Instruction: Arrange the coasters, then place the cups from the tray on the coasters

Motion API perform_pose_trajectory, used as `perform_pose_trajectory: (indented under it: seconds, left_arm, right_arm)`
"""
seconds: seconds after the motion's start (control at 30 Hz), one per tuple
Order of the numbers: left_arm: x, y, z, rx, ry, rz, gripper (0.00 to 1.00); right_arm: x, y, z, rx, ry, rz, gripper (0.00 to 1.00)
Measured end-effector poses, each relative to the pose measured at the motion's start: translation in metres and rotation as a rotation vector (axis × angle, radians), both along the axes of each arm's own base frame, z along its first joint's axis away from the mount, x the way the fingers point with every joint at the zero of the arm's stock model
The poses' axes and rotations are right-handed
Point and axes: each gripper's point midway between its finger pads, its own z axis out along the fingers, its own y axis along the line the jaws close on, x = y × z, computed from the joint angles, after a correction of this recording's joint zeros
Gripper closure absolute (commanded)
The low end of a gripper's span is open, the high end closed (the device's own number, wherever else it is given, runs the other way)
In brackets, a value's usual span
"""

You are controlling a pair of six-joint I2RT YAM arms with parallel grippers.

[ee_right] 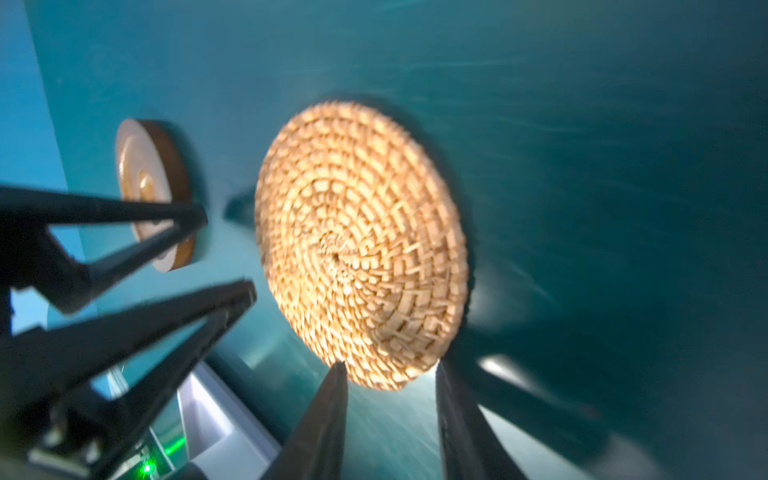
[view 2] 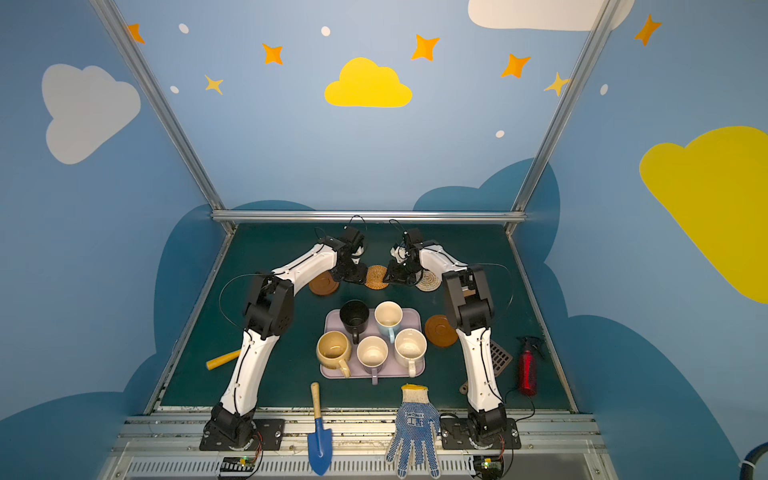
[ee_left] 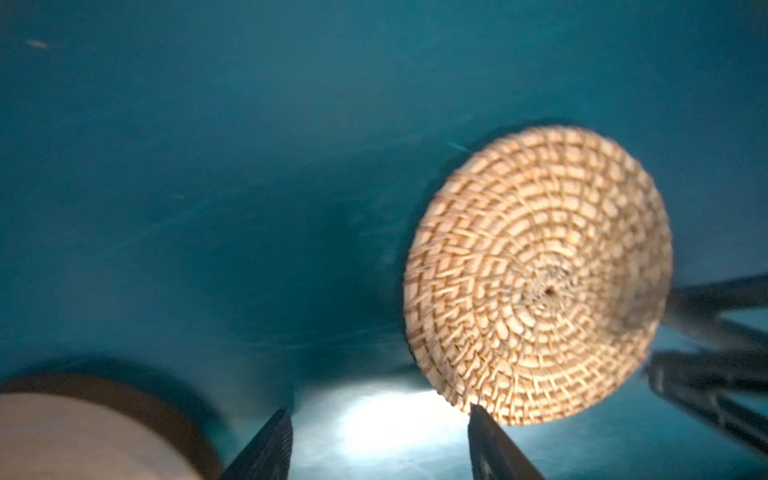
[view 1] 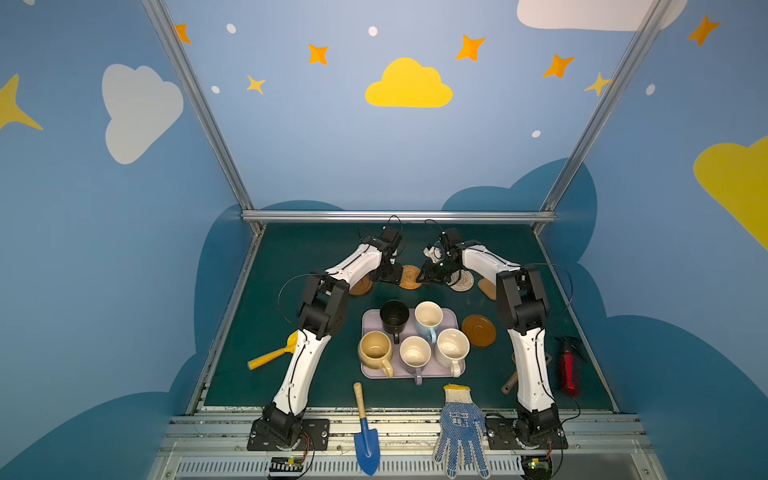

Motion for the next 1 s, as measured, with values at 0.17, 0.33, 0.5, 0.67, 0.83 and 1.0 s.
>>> perform_pose_trajectory:
  seconds: [0.17,0.33,0.5,0.67,0.83,1.0]
  left_arm:
    - [0.004,0.001,0.0,0.004,-0.018,0.005,0.28]
    - [0.015,-0.007,0.013,-0.012,-0.07,-0.004,0.15]
    - [0.037,-0.025,0.032,-0.056,-0.15,-0.022,0.16]
    - [0.053,-0.036,0.015,-0.043,-0.166,-0.035,0.22]
    - [0.05,-0.039,-0.001,-0.01,-0.146,-0.063,0.26]
    - [0.044,-0.042,-0.004,0.019,-0.137,-0.09,0.34]
  right_arm:
    - [-0.007,0.015,0.003,-0.001,-0.007,0.059,0.64]
    - [-0.016,-0.004,0.004,-0.037,-0.004,0.017,0.61]
    - [-0.02,-0.04,0.038,-0.044,-0.056,-0.077,0.61]
    - [-0.008,-0.062,0.086,-0.018,-0.177,-0.139,0.59]
    - [-0.01,-0.07,0.104,-0.012,-0.216,-0.155,0.54]
    - [-0.009,-0.077,0.102,-0.025,-0.215,-0.161,0.17]
